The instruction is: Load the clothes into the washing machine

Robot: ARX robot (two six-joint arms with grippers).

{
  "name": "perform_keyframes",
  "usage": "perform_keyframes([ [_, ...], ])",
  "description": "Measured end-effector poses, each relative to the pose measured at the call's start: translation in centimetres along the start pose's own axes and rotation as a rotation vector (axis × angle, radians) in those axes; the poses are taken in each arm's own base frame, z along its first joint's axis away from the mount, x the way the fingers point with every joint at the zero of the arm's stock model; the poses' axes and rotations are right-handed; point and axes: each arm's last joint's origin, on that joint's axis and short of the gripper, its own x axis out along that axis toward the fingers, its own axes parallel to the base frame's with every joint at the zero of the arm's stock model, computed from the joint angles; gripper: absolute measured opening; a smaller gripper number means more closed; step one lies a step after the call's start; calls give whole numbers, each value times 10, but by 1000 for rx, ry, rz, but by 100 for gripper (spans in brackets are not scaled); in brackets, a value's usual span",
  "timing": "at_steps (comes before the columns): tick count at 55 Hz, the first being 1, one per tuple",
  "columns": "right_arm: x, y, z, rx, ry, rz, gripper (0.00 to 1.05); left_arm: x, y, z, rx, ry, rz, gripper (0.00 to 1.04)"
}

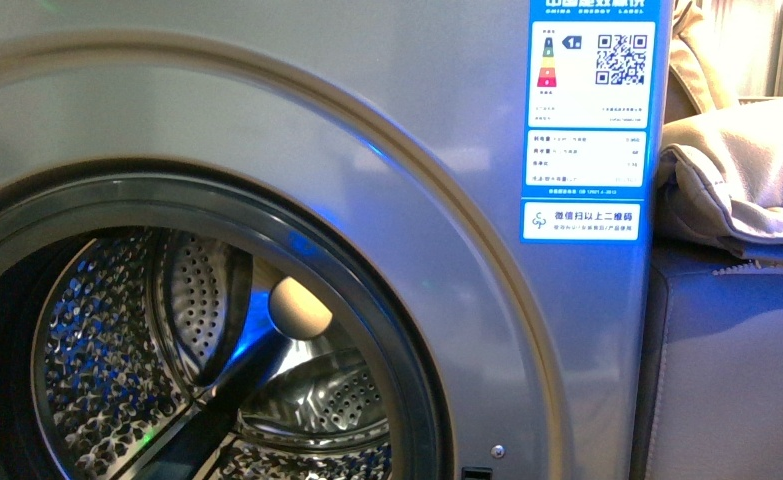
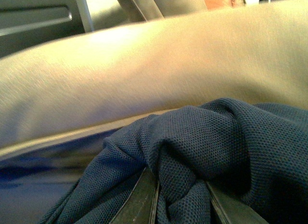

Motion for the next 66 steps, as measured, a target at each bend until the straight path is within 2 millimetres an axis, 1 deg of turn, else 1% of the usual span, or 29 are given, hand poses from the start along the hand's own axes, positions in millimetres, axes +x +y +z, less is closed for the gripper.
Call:
perform_keyframes([
  [1,0,1,3,1,-5,3,14,0,0,0,0,0,0,98],
  [8,7,23,43,-52,-85,50,14,0,0,0,0,0,0,98],
  [9,8,30,55,-70,-110,65,14,0,0,0,0,0,0,98],
  [11,9,42,71,-93,-141,86,14,0,0,0,0,0,0,98],
  [13,9,52,83,-109,-164,106,14,0,0,0,0,0,0,98],
  [15,8,72,105,-134,-205,146,14,0,0,0,0,0,0,98],
  [19,6,95,126,-153,-241,192,14,0,0,0,0,0,0,98],
  [21,5,114,142,-157,-266,226,14,0,0,0,0,0,0,98],
  [24,5,131,153,-155,-281,256,14,0,0,0,0,0,0,98],
  [37,6,191,184,-140,-315,372,14,0,0,0,0,0,0,98],
  [42,2,216,197,-145,-336,419,14,0,0,0,0,0,0,98],
  [43,0,224,200,-149,-343,433,14,0,0,0,0,0,0,98],
  [46,-2,233,203,-150,-348,451,14,0,0,0,0,0,0,98],
  [47,-4,240,205,-152,-352,465,14,0,0,0,0,0,0,98],
  [48,-4,241,206,-152,-352,467,14,0,0,0,0,0,0,98],
  [53,-8,261,211,-159,-359,506,14,0,0,0,0,0,0,98],
  [59,-8,279,213,-159,-353,544,14,0,0,0,0,0,0,98],
  [62,-8,292,211,-158,-343,577,14,0,0,0,0,0,0,98],
  [66,-9,305,207,-166,-337,616,14,0,0,0,0,0,0,98],
])
